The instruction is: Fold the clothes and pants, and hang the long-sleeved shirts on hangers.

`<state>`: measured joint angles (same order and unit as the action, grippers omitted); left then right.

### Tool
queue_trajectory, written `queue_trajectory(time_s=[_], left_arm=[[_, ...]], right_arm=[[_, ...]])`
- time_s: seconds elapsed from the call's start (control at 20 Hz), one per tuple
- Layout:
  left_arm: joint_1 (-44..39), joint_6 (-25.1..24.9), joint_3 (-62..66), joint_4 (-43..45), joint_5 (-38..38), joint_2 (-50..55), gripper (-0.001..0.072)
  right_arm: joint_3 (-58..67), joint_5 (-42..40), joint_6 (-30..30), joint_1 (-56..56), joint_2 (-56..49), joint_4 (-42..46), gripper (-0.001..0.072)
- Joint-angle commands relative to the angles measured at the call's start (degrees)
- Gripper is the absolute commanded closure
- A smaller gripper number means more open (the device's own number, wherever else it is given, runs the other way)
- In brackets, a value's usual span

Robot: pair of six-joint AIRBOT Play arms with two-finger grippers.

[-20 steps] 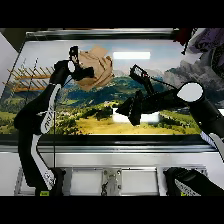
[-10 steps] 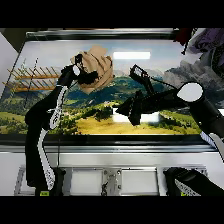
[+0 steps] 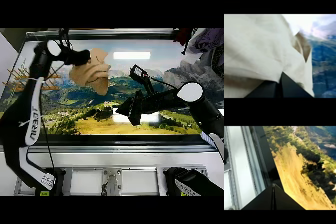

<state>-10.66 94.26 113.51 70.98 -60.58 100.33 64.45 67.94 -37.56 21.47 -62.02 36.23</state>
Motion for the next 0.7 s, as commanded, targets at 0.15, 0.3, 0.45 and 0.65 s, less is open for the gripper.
queue_trajectory(time_s=[0.15,0.3,0.45,0.65], left_arm=[[-1.7,-3.9,0.0,0.1,-10.6,-15.2,0.0693],[-2.9,-3.9,-0.1,0.2,-15.4,-17.9,0.0694],[-4.2,-3.8,-0.1,4.4,-18.4,-19.7,0.0694],[-5.3,-3.8,-0.1,5.8,-20.9,-20.9,0.0693]], right_arm=[[0.0,0.0,0.0,0.0,0.0,0.0,0.0699],[0.0,0.0,0.0,0.0,0.0,-0.1,0.0699],[0.0,0.0,0.0,0.0,0.0,-5.0,0.0699],[0.0,1.2,1.1,0.0,0.0,-10.5,0.0701]])
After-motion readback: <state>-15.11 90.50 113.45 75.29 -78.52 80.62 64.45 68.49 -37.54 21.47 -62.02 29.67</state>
